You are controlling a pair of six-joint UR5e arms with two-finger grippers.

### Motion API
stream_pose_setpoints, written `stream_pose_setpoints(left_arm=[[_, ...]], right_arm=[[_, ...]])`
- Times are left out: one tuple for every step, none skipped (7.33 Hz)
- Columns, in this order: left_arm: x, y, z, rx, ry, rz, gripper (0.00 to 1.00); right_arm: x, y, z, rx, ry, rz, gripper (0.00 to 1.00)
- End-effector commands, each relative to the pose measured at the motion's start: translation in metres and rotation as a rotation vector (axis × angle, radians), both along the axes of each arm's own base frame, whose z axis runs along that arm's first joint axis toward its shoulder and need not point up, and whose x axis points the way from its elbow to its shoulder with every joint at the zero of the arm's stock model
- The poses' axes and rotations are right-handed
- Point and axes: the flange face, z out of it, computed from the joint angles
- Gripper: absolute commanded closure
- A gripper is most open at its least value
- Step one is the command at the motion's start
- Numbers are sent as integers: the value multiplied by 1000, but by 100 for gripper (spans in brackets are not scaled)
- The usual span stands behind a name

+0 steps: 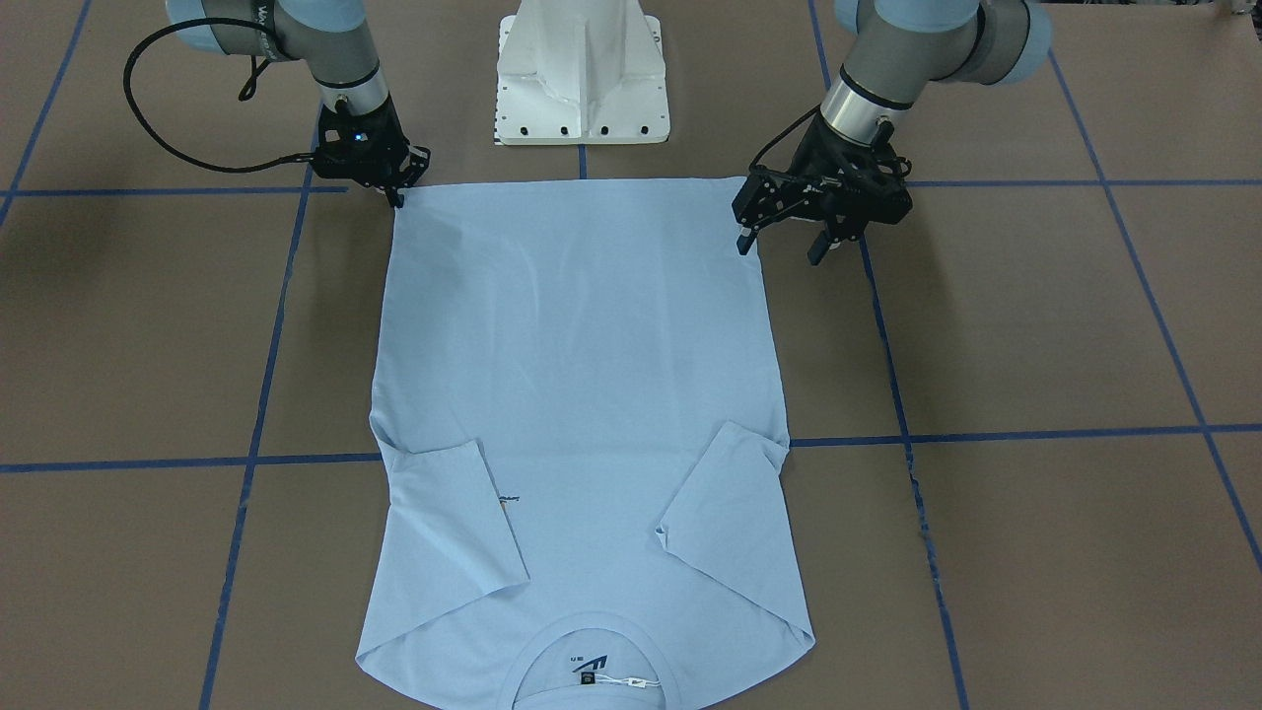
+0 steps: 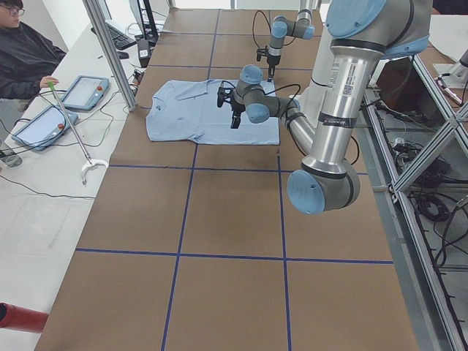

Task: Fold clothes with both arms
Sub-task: 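Move the left gripper to the other hem corner nearest the robot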

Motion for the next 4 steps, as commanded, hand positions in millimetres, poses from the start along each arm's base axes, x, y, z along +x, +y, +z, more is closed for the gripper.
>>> stream_pose_setpoints(left_arm=[[1, -1, 0, -12, 3, -5, 0], [4, 5, -3, -87, 24, -34, 0], [33, 39, -5, -180, 47, -8, 0], [62, 74, -4, -269, 52, -39, 0]], right_arm=[[1, 1, -9, -46, -25, 44, 100], [7, 1, -21, -43, -51, 44, 100], [11, 1, -28, -40, -67, 45, 100], [12, 2, -31, -39, -80, 44, 100]])
